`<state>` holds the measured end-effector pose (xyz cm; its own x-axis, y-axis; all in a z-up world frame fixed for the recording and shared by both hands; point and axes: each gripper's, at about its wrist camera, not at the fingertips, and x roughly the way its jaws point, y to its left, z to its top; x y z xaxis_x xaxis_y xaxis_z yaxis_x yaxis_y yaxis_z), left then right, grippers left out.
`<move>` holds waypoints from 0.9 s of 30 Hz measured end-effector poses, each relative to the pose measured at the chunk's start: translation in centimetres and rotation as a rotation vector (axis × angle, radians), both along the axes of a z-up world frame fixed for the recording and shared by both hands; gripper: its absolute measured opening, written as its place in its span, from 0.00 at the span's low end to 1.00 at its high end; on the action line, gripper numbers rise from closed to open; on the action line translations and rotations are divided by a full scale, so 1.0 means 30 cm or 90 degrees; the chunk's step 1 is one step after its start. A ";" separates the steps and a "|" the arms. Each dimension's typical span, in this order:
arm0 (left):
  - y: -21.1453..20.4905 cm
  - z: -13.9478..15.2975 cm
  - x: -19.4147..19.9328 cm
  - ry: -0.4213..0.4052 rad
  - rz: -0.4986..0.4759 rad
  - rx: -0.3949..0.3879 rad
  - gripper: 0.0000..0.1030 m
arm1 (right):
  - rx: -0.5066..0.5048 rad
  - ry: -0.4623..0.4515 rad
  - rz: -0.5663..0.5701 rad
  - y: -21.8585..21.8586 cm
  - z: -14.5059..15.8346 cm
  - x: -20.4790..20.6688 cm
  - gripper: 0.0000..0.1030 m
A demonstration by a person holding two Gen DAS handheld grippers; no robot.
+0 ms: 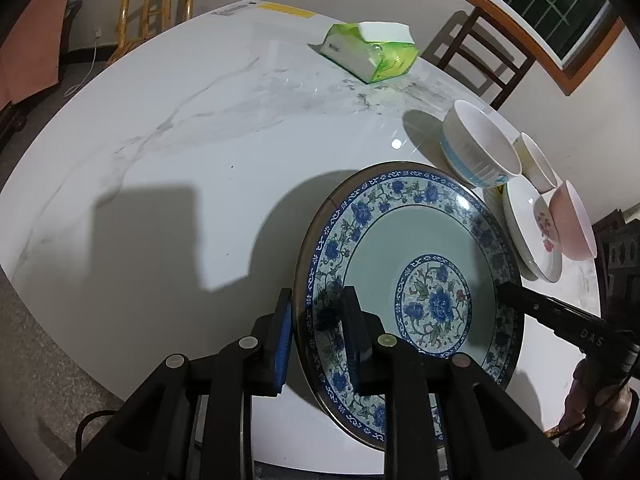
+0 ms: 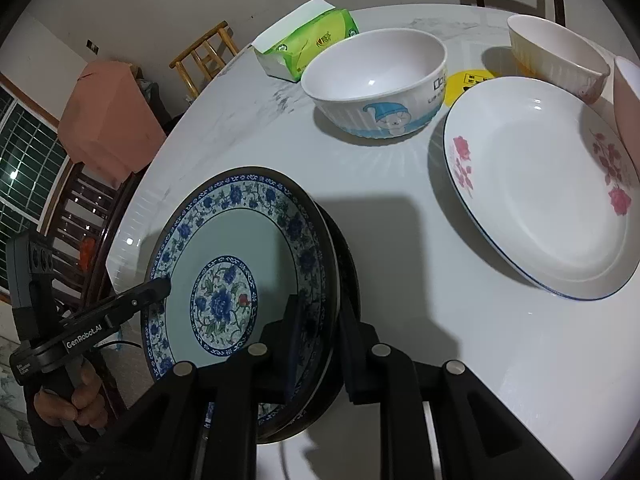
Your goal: Organize plates and bowls
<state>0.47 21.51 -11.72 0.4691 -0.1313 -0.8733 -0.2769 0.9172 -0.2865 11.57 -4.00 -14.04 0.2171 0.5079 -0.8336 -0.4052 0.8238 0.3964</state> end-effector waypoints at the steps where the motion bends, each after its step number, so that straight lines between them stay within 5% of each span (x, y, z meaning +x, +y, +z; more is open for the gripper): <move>1: 0.001 -0.004 0.000 0.003 0.001 -0.001 0.20 | -0.005 -0.003 0.002 0.005 0.002 -0.001 0.19; 27: -0.021 -0.023 0.017 0.005 0.000 0.042 0.20 | -0.181 -0.082 0.062 0.151 0.041 -0.071 0.47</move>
